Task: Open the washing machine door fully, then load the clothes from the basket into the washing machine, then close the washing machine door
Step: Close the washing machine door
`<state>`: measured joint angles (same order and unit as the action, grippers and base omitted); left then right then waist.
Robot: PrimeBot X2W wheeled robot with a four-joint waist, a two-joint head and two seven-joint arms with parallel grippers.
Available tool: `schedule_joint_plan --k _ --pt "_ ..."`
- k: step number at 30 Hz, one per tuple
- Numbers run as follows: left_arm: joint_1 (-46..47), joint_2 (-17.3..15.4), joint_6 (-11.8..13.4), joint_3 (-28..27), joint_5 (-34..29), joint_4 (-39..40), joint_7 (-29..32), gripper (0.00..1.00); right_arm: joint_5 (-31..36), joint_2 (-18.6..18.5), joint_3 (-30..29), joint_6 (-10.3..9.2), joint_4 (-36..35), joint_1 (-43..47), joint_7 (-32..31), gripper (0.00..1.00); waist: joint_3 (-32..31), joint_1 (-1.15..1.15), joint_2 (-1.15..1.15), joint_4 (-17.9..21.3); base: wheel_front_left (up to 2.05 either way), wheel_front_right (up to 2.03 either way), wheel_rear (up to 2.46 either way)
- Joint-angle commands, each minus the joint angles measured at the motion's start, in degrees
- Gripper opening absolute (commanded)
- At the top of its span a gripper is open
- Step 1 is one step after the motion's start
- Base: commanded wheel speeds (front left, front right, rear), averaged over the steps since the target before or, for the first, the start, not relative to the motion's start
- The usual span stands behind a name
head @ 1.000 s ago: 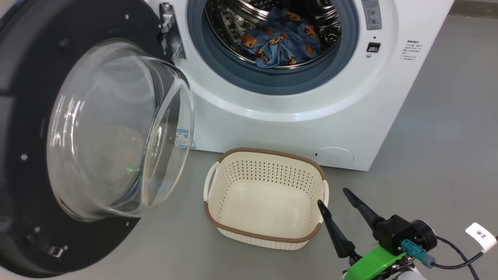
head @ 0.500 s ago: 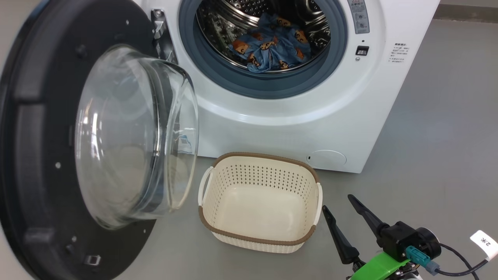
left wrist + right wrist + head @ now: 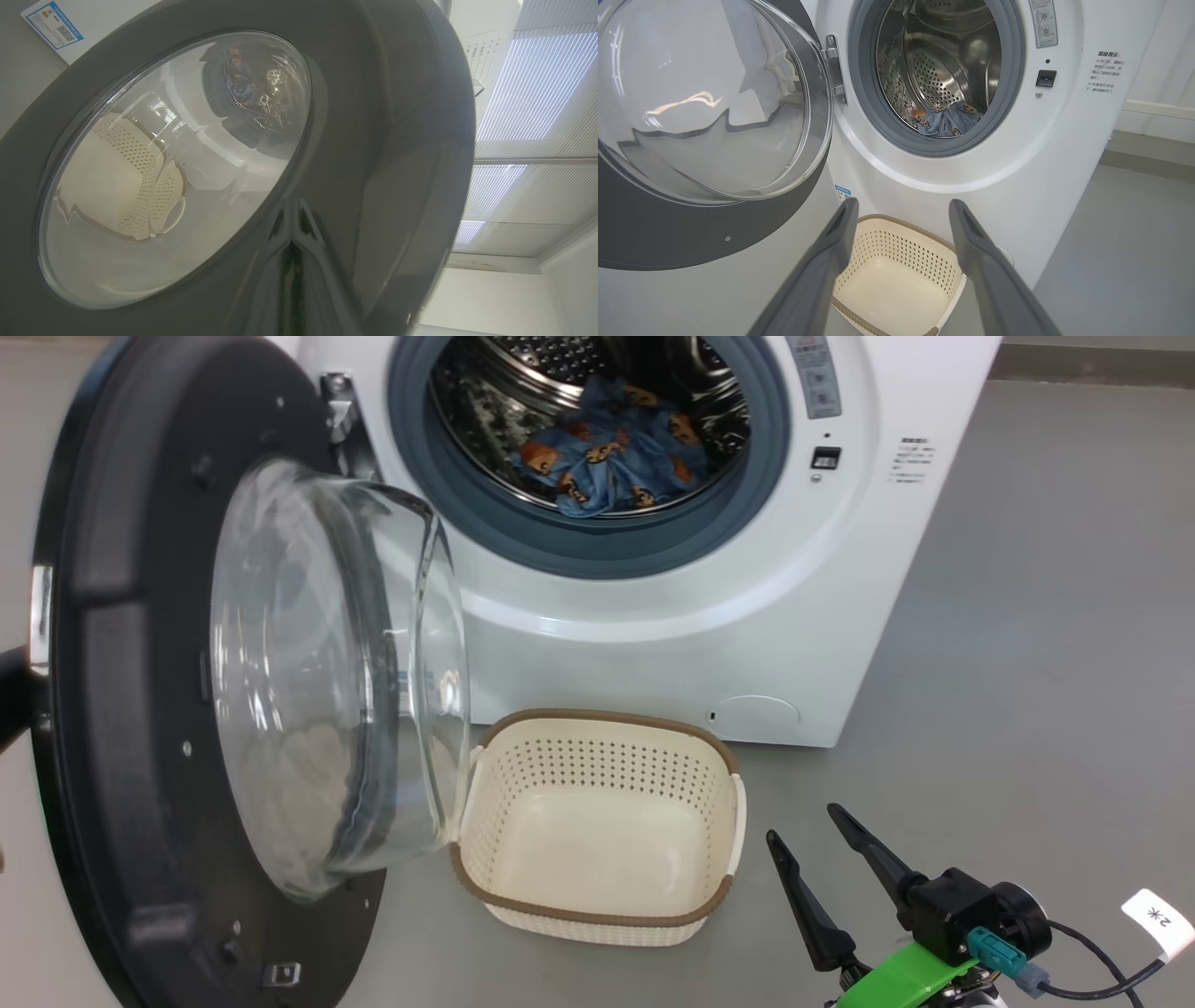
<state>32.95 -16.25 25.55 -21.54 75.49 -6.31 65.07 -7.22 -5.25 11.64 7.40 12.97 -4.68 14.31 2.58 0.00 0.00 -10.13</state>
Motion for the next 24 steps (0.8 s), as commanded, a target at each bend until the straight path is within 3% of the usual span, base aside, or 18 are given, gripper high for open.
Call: schedule_joint_plan --k 1,13,24 --pt "0.6 -1.1 0.1 -1.0 0.9 2.6 0.3 0.0 -0.7 0.1 1.2 0.09 -1.5 -0.5 0.7 1.0 0.1 0.0 0.0 1.2 0.0 0.0 0.0" --pt "0.8 0.9 0.2 -1.2 1.0 3.8 -1.4 0.0 -0.6 0.0 1.1 0.09 -1.8 -0.4 0.7 1.0 0.7 0.0 0.0 4.9 0.0 0.0 0.0" --pt "3.6 5.2 -2.4 -0.2 0.9 1.5 -5.3 0.0 -0.5 0.6 0.9 0.09 -1.9 -1.0 0.7 1.0 1.5 0.0 0.0 7.6 0.0 0.0 0.0"
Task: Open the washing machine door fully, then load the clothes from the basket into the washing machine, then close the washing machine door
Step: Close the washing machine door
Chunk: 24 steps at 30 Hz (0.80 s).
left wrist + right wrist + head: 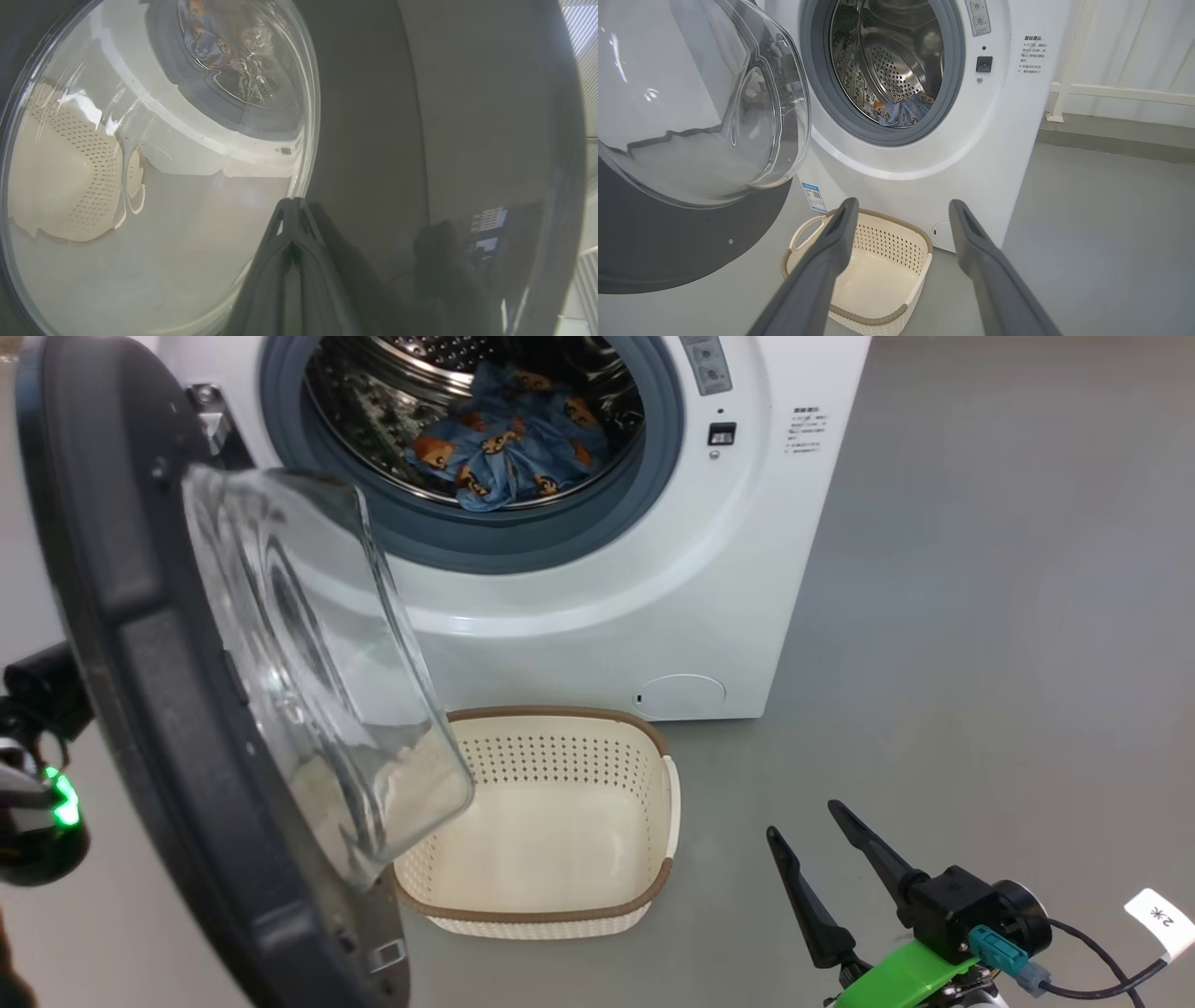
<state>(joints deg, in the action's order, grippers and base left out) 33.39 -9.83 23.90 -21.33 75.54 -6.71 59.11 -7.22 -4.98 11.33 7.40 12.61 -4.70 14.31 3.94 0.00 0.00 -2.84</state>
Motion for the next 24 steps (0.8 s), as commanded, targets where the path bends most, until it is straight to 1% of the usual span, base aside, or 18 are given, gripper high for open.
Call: schedule_joint_plan --k 1,12,24 --pt "3.5 -0.9 -1.0 -0.2 0.8 1.5 0.3 0.0 -0.5 0.3 1.3 0.09 -1.6 -1.1 0.7 1.0 0.2 0.0 0.0 0.5 0.0 0.0 0.0" --pt "8.7 2.9 -4.0 1.7 0.2 -3.0 -4.1 0.0 -0.5 0.8 1.1 0.09 -1.6 -1.7 0.7 1.0 1.0 0.0 0.0 2.5 0.0 0.0 0.0" --pt "12.9 5.8 -9.8 3.4 -0.1 -11.0 -11.4 0.0 -0.6 1.3 1.2 0.09 -1.4 -2.1 0.7 1.0 1.2 0.0 0.0 4.2 0.0 0.0 0.0"
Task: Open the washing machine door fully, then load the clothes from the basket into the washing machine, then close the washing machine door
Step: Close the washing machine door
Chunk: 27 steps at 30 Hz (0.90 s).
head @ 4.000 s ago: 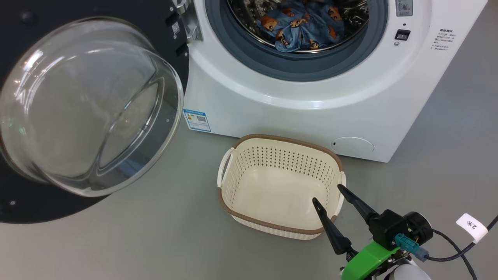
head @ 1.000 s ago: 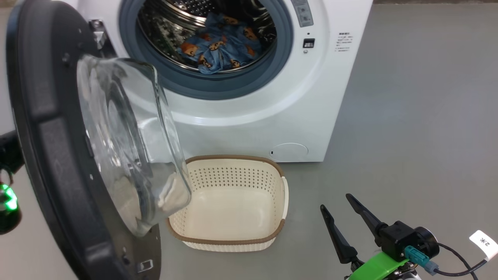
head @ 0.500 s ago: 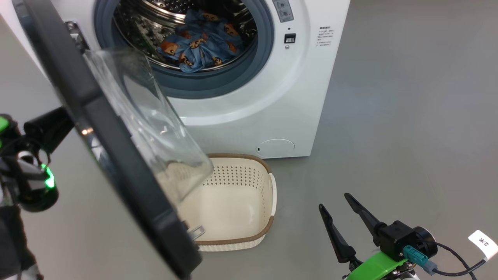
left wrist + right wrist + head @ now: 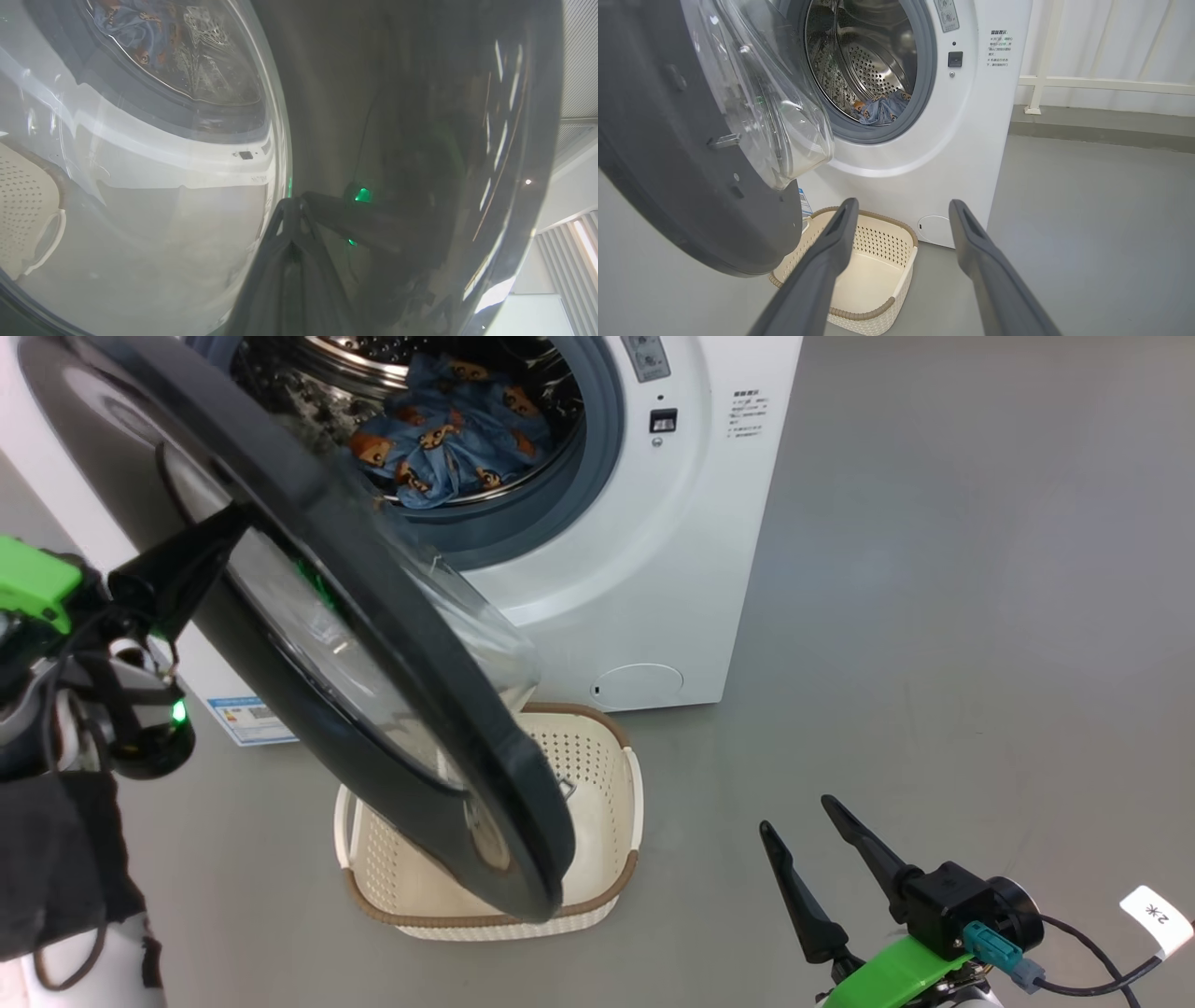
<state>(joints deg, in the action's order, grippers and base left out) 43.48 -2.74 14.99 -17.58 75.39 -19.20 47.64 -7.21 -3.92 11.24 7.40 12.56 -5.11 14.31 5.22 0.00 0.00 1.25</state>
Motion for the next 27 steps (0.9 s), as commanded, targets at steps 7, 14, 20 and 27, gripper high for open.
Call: schedule_joint_plan --k 7,14,20,27 --pt "4.9 -0.4 -4.6 0.9 1.5 -4.6 -5.0 0.0 -0.7 0.0 1.6 0.09 -1.0 -0.9 0.7 1.0 -1.1 0.0 0.0 0.7 0.0 0.0 0.0" --pt "6.3 -0.2 -7.9 3.8 4.3 -10.7 -9.4 0.0 -1.1 -1.0 2.3 0.09 -0.6 -0.4 0.7 1.0 -2.3 0.0 0.0 1.3 0.0 0.0 0.0" --pt "7.5 -0.2 -10.9 6.5 7.5 -16.2 -14.0 0.0 -1.5 -2.0 2.6 0.09 -0.6 0.3 0.7 1.0 -3.2 0.0 0.0 1.9 0.0 0.0 0.0" --pt "9.6 -0.1 -13.8 7.9 9.8 -21.5 -17.4 0.0 -1.8 -2.5 2.7 0.09 -0.7 1.0 0.7 1.0 -3.5 0.0 0.0 2.3 0.0 0.0 0.0"
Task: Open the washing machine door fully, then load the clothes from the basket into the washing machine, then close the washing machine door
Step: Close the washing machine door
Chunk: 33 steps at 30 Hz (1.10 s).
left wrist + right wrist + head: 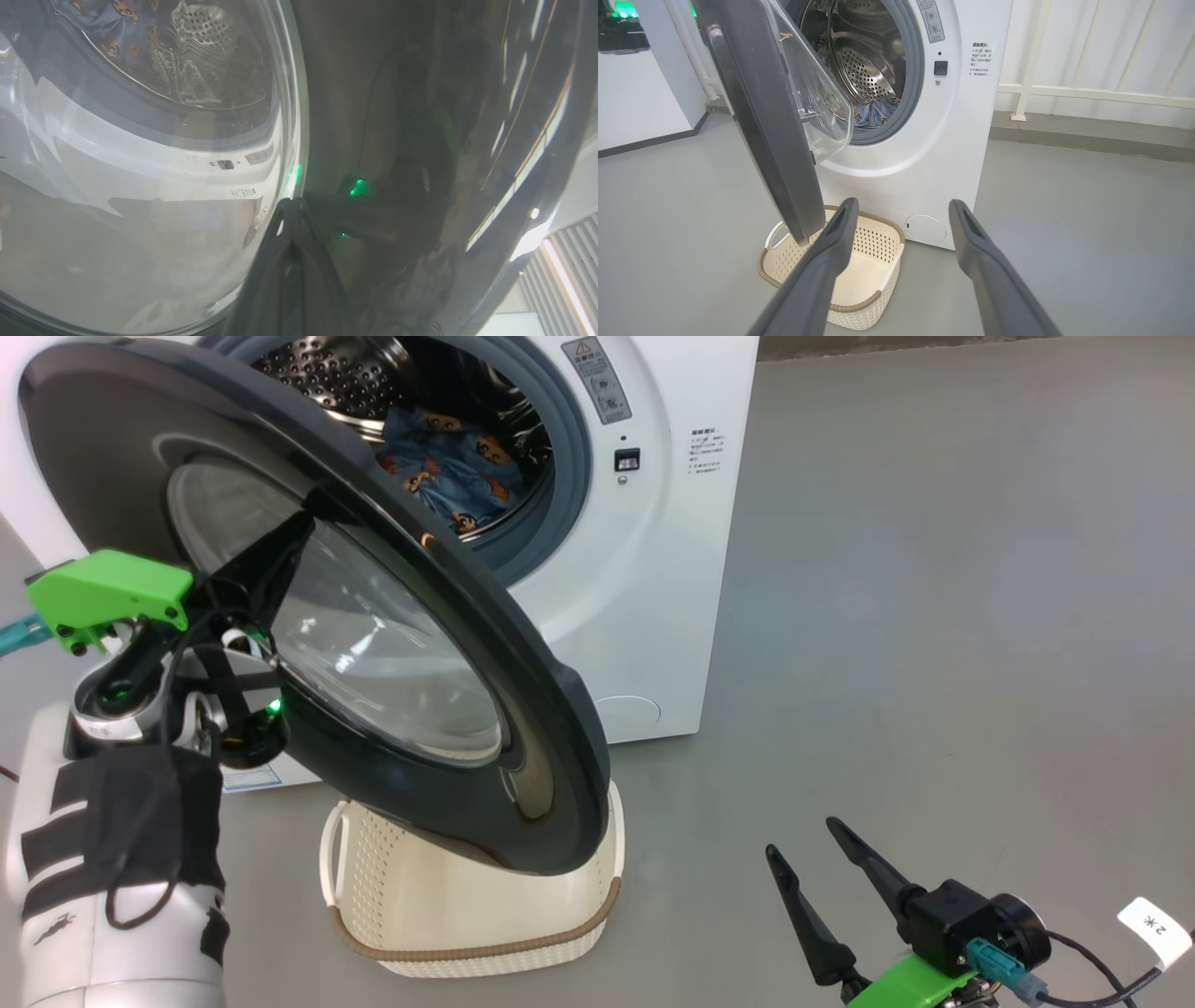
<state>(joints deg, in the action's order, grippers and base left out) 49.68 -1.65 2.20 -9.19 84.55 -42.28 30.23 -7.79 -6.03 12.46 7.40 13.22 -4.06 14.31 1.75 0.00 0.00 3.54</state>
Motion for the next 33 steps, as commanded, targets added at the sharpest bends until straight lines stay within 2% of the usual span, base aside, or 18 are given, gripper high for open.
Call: schedule_joint_plan --k 1,11,17,28,29,30,33 --pt "3.6 -1.2 -1.3 -0.4 0.8 1.0 -0.2 0.0 -1.2 -0.4 1.6 0.09 -1.4 0.0 0.7 1.0 0.0 0.0 0.0 0.1 0.0 0.0 0.0" --pt "5.6 -1.3 -3.5 -0.2 0.6 -2.9 -1.5 0.0 -1.1 -0.3 1.1 0.09 -1.4 0.2 0.7 1.0 0.2 0.0 0.0 -0.2 0.0 0.0 0.0" --pt "5.8 -2.5 -4.7 0.8 -1.5 -4.1 -3.0 0.0 -1.0 -0.2 0.9 0.09 -1.4 0.3 0.7 1.0 0.1 0.0 0.0 -0.5 0.0 0.0 0.0" --pt "2.8 -8.6 -5.8 7.3 -14.4 -2.8 -12.3 0.0 -0.9 0.1 0.0 0.09 -1.8 1.1 0.7 1.0 0.1 0.0 0.0 -1.6 0.0 0.0 0.0" --pt "2.2 -9.1 -5.9 7.7 -15.7 -2.2 -13.8 0.03 -0.9 0.1 -0.1 0.09 -1.9 1.2 0.7 1.0 0.1 0.0 0.0 -1.7 0.0 0.0 0.0" --pt "1.4 -9.6 -5.9 8.4 -17.2 -1.6 -15.2 0.22 -0.9 0.1 -0.2 0.09 -1.9 1.2 0.7 1.0 0.1 0.0 0.0 -1.9 0.0 0.0 0.0" --pt "-1.2 -10.9 -6.3 10.9 -21.8 0.7 -18.9 0.91 -0.7 0.0 -0.5 0.09 -2.1 1.3 0.7 1.0 0.2 0.0 0.0 -2.2 0.0 0.0 0.0"
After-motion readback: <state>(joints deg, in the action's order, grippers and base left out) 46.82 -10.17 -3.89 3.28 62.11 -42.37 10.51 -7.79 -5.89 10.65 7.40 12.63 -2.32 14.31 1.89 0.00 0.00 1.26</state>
